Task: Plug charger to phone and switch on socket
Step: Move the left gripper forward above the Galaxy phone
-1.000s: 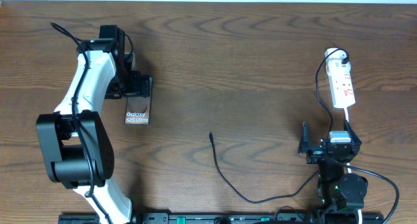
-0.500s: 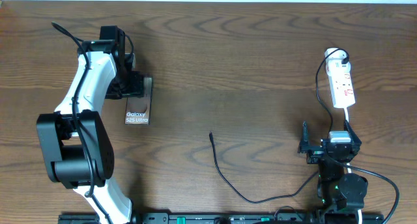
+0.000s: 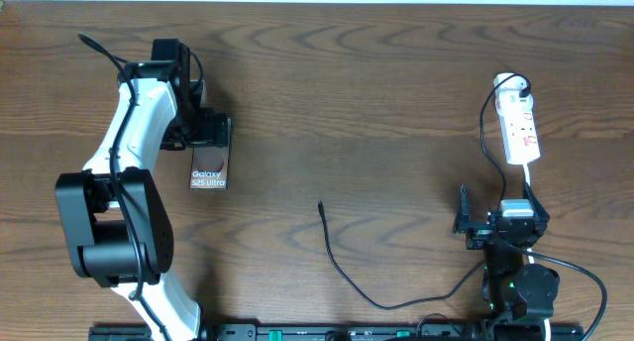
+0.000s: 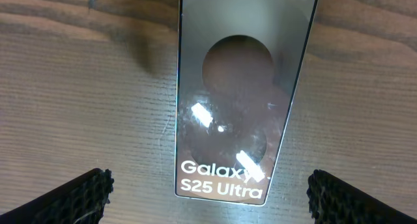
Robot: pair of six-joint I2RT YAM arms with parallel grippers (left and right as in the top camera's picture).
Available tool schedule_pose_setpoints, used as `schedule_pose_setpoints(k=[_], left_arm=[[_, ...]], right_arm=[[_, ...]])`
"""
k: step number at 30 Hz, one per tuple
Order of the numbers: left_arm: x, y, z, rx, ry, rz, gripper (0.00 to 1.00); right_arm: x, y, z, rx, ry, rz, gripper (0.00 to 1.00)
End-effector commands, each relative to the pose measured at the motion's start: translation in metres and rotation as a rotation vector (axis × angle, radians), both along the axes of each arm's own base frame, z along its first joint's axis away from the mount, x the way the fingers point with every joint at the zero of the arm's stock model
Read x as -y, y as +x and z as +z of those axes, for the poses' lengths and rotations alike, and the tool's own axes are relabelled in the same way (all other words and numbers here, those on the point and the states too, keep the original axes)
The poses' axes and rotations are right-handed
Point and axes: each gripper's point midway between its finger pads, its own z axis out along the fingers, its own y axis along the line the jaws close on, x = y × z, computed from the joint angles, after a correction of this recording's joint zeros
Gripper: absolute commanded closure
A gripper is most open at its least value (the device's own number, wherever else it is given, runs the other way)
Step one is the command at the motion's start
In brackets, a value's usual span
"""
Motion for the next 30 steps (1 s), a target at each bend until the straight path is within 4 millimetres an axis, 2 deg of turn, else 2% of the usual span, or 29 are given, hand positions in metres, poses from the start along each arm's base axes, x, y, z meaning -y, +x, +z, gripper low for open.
schedule_pose_setpoints(k=[1,5,15,30], left_arm=[[-0.001,0.0,-0.003,-0.002,0.002,-0.001,0.02],[-0.001,-0.001,-0.007,0.0,0.003,-0.001,0.02],[-0.001,-0.011,-0.033,-0.009,0.002,-0.002,0.02],[-0.001,-0.012,-0.046,-0.029,0.003,-0.036,0.02]], right_arm=[[0.002,0.0,-0.001,-0.002,-0.011,-0.009,0.01],[0.002,0.0,-0.001,-0.002,-0.011,-0.009,0.01],[0.002,0.0,-0.001,-0.002,-0.011,-0.009,0.01],[0.002,0.0,-0.001,-0.002,-0.011,-0.009,0.01]])
